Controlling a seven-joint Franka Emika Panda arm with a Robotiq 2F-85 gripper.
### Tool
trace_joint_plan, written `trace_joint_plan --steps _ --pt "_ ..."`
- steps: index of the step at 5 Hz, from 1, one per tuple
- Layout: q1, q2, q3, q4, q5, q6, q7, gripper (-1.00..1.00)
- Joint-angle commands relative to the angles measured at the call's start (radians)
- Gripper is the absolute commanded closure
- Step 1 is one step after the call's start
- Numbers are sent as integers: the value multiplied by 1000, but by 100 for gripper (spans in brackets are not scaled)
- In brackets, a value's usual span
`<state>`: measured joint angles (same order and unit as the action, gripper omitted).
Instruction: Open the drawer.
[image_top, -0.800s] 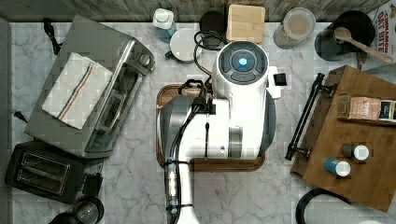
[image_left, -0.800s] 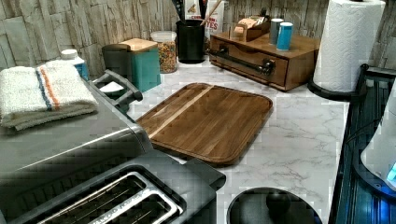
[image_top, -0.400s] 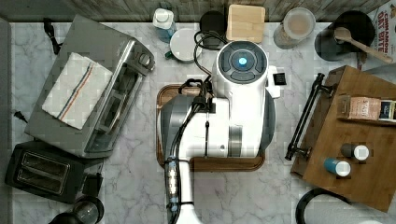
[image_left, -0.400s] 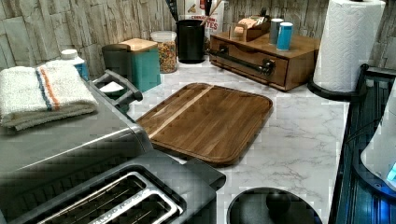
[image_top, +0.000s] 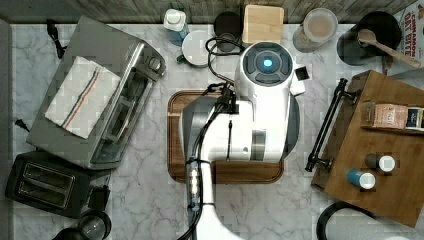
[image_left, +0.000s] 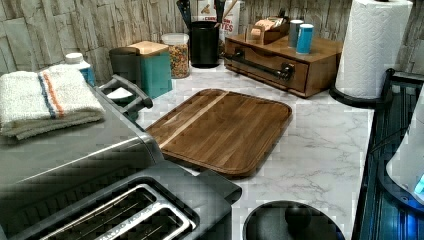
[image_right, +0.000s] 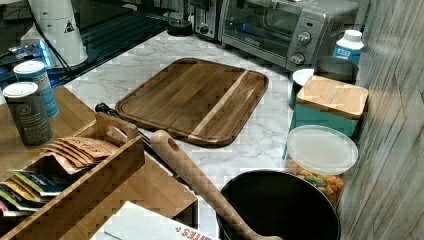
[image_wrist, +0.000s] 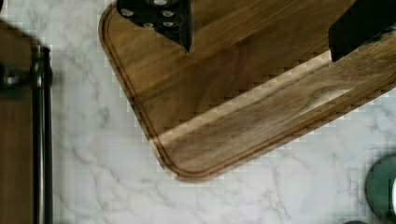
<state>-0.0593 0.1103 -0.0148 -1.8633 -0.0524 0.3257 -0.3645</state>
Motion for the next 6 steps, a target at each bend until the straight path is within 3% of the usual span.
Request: trace_joint_plan --steps 1,3,6 --pt "-140 28 -105 26 -14 114 -272 -100" --pt "-166 82 -127 -32 -51 317 -231 -100" --pt "-205 140 -119 -87 -51 414 -339 -100"
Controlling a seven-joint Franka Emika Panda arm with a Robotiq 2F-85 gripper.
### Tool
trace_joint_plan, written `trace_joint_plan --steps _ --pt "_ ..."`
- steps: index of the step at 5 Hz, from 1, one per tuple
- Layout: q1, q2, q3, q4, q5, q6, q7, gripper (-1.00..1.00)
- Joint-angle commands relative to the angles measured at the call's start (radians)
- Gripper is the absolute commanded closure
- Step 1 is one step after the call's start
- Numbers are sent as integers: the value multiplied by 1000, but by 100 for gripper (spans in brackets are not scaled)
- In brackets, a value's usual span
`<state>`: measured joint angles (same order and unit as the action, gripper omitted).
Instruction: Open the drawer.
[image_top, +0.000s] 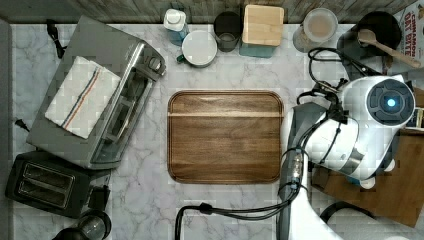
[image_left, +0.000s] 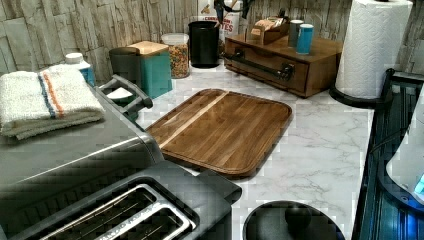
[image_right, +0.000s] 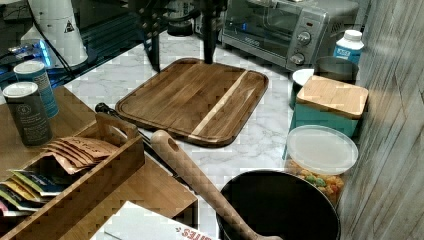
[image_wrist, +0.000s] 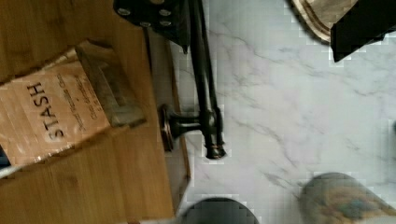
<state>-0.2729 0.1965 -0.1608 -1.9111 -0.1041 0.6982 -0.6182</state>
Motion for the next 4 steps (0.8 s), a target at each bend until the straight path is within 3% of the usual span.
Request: trace_joint_plan --steps 1,3,4 --pt "14 108 30 29 -39 -33 -87 -100" --pt "48 202 -19 134 -141 -128 -59 -100" --pt "61 182 -49 119 -202 -143 -1 -100"
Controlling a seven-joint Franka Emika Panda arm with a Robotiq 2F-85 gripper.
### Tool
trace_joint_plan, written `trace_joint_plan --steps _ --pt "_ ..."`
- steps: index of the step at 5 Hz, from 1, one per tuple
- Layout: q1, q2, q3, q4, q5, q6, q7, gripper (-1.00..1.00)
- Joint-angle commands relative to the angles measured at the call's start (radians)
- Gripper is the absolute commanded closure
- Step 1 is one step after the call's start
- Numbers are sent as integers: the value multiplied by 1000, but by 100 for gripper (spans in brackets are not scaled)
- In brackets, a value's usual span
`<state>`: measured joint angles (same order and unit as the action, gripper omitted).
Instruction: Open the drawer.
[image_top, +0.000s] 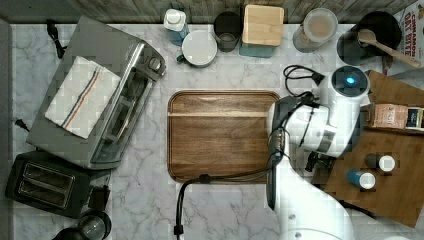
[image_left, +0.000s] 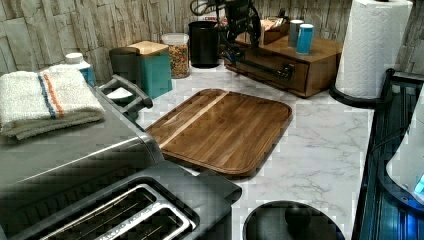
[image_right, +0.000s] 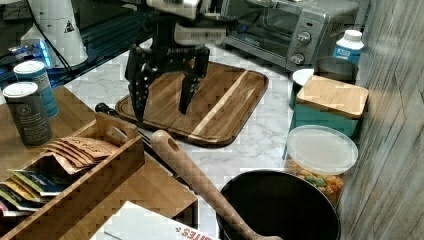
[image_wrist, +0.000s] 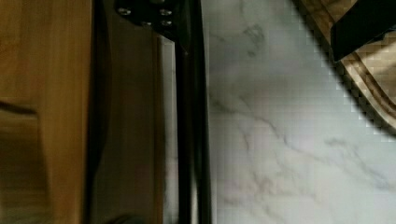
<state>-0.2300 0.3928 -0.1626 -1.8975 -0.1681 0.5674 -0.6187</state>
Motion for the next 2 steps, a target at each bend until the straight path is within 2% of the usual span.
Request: trace_joint_plan --steps 1,2 --pt "18 -31 -55 83 -154 6 3 -100" --pt "23 -48 -56 60 -175 37 10 -100"
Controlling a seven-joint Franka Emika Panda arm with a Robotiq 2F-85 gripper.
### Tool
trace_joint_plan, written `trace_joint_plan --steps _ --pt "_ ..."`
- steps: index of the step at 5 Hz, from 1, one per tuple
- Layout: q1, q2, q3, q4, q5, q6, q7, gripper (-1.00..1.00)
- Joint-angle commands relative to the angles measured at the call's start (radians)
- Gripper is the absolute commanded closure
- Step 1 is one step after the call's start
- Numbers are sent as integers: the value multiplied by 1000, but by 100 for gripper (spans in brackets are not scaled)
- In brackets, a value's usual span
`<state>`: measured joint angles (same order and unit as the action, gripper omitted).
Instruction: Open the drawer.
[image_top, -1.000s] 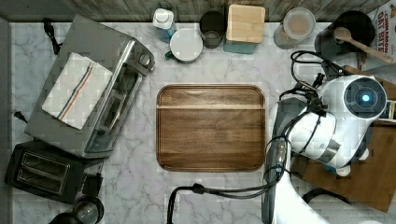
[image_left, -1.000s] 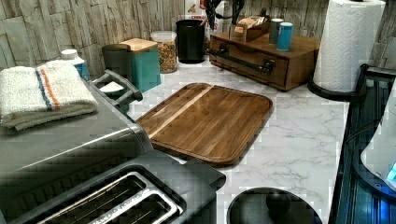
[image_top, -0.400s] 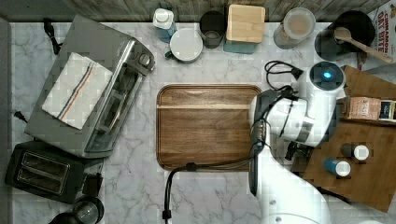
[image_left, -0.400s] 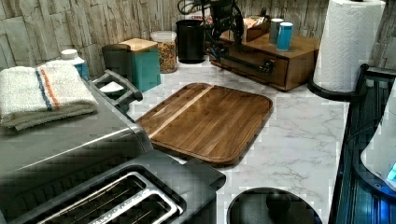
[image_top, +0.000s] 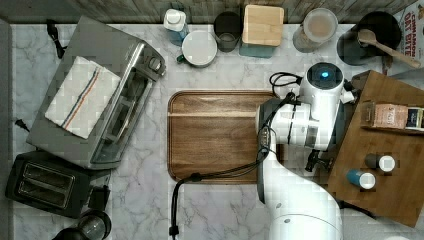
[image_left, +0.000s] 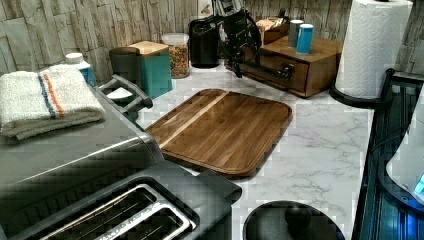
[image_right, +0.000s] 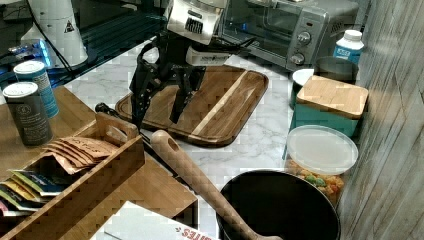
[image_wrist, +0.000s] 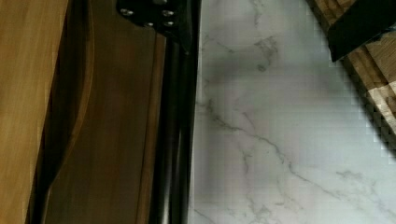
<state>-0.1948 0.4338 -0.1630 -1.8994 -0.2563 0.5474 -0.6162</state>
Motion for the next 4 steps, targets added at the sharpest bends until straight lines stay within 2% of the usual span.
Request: trace_joint_plan --steps 1,3,4 --pt "-17 -98 -52 26 -88 112 17 -100" --pt "-60 -44 -23 -3 7 206 31 -100" --pt "-56 -42 -40 -25 9 201 78 -100"
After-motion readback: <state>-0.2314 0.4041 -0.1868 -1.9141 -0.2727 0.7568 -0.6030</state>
